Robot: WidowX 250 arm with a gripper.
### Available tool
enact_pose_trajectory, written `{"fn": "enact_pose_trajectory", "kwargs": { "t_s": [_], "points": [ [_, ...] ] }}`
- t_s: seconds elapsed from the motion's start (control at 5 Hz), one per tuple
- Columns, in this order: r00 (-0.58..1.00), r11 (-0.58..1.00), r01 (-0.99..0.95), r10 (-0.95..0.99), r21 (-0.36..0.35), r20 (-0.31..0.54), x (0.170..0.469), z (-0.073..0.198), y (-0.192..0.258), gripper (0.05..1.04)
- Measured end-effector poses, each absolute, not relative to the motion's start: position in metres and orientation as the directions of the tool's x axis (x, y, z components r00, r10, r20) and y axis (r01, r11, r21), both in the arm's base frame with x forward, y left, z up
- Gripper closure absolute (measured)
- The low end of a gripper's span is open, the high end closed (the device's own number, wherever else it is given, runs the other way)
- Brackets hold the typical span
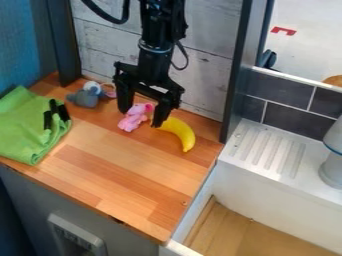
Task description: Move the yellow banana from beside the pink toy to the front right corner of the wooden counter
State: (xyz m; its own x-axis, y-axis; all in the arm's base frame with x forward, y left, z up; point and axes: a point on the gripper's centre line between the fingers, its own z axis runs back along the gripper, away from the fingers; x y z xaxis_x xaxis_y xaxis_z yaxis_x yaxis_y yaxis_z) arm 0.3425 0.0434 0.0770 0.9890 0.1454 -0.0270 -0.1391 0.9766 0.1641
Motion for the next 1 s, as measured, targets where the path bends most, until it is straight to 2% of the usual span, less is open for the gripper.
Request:
{"fn": "enact_pose_trajectory", "kwargs": {
  "t_s": [0.2, 0.6, 1.0],
  "points": [
    [0.987, 0.977, -0.141, 0.152, 0.161, -0.059, 0.341, 0.066, 0.043, 0.083],
    [0.944, 0.942, -0.330, 0.328, 0.059, 0.043, 0.374, 0.069, 0.048, 0.083],
    [0.820, 0.814, -0.572, 0.569, 0.102, 0.061, 0.385, 0.050, 0.057, 0.083]
  ]
}}
